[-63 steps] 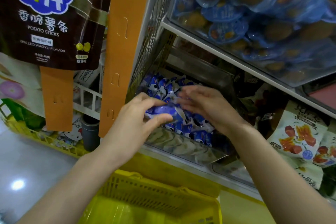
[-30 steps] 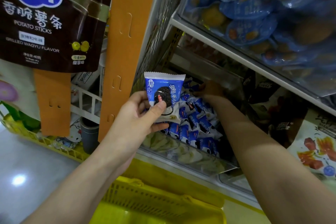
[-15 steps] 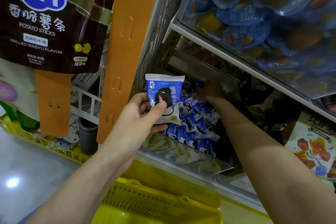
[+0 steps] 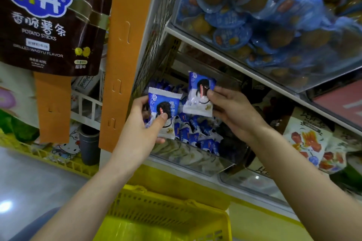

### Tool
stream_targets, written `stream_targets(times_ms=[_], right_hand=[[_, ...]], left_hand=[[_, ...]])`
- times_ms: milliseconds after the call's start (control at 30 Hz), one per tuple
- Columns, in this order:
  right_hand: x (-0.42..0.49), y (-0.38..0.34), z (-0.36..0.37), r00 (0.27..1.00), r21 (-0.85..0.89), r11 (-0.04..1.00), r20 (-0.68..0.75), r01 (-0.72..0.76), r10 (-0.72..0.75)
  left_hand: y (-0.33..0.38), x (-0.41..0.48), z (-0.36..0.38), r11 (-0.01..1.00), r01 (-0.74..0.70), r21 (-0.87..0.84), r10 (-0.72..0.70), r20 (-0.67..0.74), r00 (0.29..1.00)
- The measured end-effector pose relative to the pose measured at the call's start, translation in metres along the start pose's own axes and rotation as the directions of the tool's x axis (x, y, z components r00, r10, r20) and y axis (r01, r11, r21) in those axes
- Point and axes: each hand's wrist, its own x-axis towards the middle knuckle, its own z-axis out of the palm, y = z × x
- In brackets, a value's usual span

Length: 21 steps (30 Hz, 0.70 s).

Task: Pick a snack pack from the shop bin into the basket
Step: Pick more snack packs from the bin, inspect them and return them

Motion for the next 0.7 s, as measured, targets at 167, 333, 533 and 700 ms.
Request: stream_targets(times_ms=[167,333,533,700], right_hand=[[-0.031,0.005,0.018,0.989,-0.081,0.995,0.142,0.050,-0.038],[-0.043,0.012,0.032,0.973,-0.302,0.930,0.155,0.212,-0.172],[-0.039,0.018,0.035,0.994,-0.272,0.956,0.021,0.112,-0.111],[-0.031,0.022,0.041,0.974,-0.153,0.980,0.168,-0.124,0.149]], left_hand=[[0.008,-0.010,0.006,0.982,0.150,-0.112,-0.138,0.108,0.984],[0.012,-0.018,0.004,0.988,0.134,-0.074,-0.118,0.185,0.976],[0.017,-0.017,0.003,0.974,0.165,-0.154,-0.141,0.159,0.977],[0.020,-0.019,0.004,0.967,0.206,-0.151,-0.185,0.144,0.972]])
